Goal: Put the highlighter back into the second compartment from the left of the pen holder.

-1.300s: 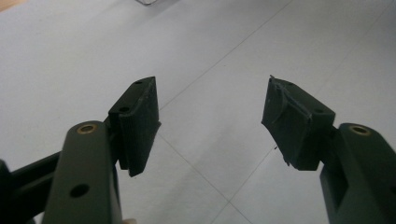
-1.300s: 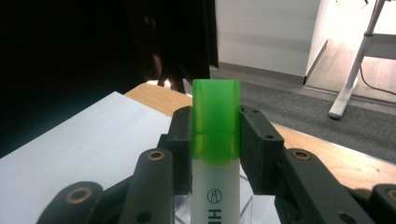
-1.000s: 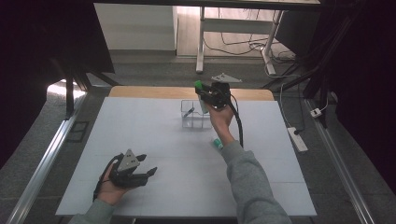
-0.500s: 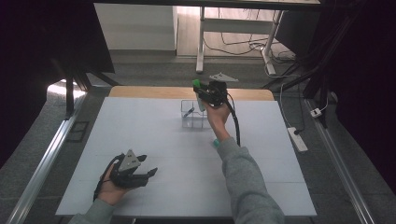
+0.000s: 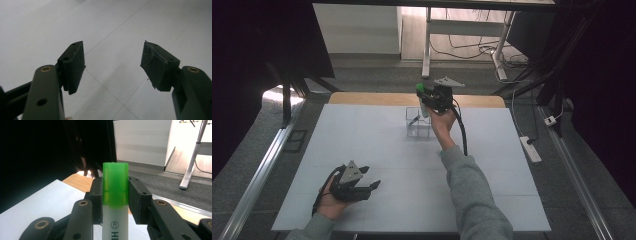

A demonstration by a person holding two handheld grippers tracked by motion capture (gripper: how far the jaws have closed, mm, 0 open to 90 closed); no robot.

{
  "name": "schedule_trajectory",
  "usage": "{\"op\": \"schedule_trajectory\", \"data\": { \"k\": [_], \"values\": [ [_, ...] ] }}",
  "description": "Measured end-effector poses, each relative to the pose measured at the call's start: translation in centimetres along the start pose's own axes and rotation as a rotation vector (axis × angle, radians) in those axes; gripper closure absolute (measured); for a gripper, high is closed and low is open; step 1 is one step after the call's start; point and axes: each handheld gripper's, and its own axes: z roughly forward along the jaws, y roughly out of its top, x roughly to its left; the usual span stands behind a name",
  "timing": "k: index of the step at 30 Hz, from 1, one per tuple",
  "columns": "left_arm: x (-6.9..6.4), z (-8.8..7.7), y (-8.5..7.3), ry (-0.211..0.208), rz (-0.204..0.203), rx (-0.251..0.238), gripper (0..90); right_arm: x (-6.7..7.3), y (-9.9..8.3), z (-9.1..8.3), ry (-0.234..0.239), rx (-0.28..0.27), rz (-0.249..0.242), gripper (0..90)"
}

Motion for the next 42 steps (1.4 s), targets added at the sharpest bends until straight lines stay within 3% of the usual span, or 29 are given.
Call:
{"op": "schedule_trajectory", "data": {
  "k": [2,7,10,14,17,23,36,42],
  "values": [
    [0.0,0.0,0.0,0.000,0.001,0.001,35.3,0.0,-0.1,0.1,-0.002,0.007,-0.002,65.3],
    [0.0,0.0,0.0,0.002,0.001,0.002,35.3,0.0,-0.1,-0.3,-0.024,0.022,0.006,51.4],
    [0.0,0.1,0.0,0.000,0.007,0.005,35.2,0.0,-0.1,-0.7,-0.028,0.038,-0.017,48.0],
    [-0.1,0.1,0.0,0.000,0.009,0.005,35.2,0.1,0.0,-1.4,-0.012,0.070,-0.040,46.1],
    [0.0,0.1,0.0,0.003,0.007,0.007,35.1,0.1,-0.1,-2.0,0.018,0.093,-0.030,44.7],
    [0.0,0.0,0.0,0.004,0.005,0.005,35.1,0.1,-0.7,-4.0,0.050,0.115,-0.040,44.6],
    [0.2,0.2,0.0,0.006,0.003,0.007,35.2,-1.1,-2.6,-9.5,0.056,0.125,-0.064,44.8],
    [0.2,0.2,0.0,0.007,0.003,0.010,35.1,-1.3,-3.3,-11.7,0.079,0.133,-0.075,44.9]
  ]
}}
